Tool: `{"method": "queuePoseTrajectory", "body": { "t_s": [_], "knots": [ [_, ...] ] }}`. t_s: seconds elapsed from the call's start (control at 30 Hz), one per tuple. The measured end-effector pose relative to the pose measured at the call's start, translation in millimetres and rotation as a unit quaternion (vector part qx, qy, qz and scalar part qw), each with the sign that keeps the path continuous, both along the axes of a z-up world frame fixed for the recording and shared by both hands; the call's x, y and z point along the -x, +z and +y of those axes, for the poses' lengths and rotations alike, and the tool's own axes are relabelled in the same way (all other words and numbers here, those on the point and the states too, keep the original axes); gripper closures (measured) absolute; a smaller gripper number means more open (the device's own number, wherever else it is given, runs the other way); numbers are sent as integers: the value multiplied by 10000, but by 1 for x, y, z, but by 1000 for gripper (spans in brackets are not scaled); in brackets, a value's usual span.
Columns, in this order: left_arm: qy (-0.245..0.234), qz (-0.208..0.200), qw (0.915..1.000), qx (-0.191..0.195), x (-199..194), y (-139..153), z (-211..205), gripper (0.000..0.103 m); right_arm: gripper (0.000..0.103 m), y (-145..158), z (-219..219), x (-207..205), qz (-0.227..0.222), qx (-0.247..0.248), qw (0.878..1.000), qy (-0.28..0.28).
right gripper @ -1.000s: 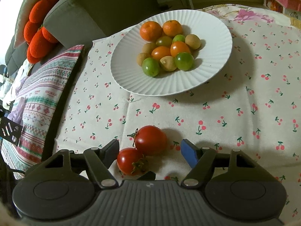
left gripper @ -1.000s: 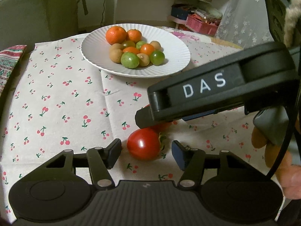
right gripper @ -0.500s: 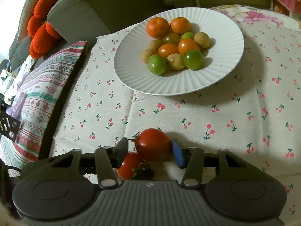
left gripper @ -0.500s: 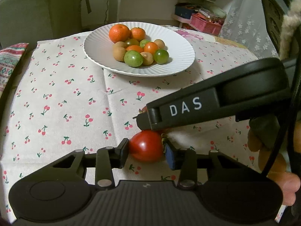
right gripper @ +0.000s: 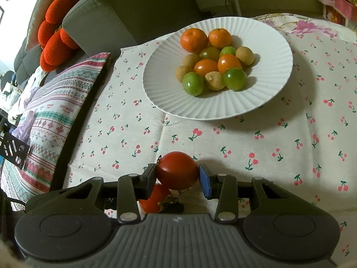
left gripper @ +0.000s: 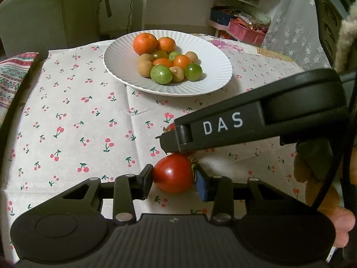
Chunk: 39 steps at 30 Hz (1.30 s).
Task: Organize fruits
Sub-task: 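Grasp a red tomato with each gripper, then carry both red tomatoes up and over the white plate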
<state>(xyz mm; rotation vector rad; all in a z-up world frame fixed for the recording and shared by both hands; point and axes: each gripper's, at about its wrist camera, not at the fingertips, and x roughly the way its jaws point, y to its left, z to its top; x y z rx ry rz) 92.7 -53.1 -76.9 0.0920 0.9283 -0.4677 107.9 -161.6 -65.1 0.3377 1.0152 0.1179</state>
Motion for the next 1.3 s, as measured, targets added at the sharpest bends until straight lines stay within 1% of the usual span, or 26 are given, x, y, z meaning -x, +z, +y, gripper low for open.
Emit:
{"method": "queuePoseTrajectory", "body": {
  "t_s": [0.6,0.67,0.77,0.9,0.97,1.07,1.3],
  "knots": [
    [103,-188,9998,-7,-1,10,4,63,66,8,-3,2,-219,-47,9997,23],
    [150,-231,9996,-4,-2,13,7,63,66,11,-4,3,-289,-2,9996,32],
    [205,-322,9993,34,-4,21,11,63,66,16,-7,4,-359,-72,9993,39],
    [339,-540,9980,26,-11,33,22,63,66,20,-12,4,-438,-96,9990,59],
    [400,-574,9975,11,-14,34,24,63,66,21,-17,2,-428,-142,9990,-11],
    [425,-538,9976,90,-16,34,26,63,66,23,-23,1,-449,-225,9987,-77],
    [411,-731,9965,55,-22,42,22,63,66,27,-29,0,-564,-189,9982,-118]
  ]
}}
